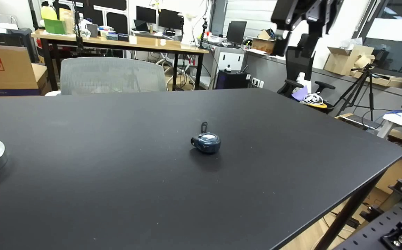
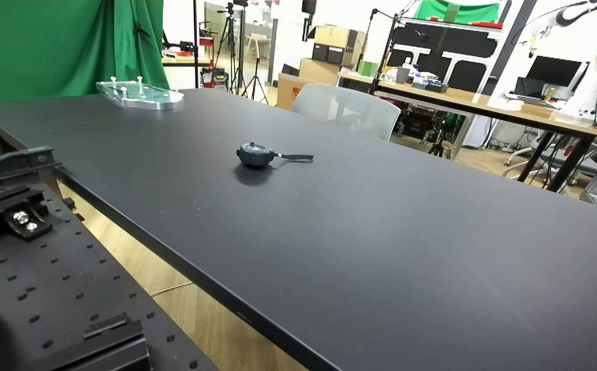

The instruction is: Move the measuring tape forward

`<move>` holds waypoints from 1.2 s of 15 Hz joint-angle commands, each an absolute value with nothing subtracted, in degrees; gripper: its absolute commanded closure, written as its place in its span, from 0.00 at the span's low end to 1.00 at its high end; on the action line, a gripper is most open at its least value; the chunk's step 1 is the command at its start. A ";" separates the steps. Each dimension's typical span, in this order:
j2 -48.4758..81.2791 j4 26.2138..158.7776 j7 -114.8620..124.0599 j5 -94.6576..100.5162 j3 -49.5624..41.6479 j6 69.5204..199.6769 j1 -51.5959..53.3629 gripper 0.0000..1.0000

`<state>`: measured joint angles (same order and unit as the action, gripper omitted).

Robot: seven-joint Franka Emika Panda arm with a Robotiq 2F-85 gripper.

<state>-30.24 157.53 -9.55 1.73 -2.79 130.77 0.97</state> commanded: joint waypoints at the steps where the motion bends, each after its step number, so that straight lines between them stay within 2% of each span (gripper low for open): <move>1: -22.34 157.62 -8.70 -1.15 -1.60 142.91 3.74 0.00; 6: -11.46 156.36 -10.76 -3.64 -1.59 153.24 5.83 0.00; 7: -15.35 158.14 -10.27 -2.38 -1.13 151.45 5.01 0.00; 18: -2.71 153.99 -7.30 0.91 1.85 154.39 4.65 0.00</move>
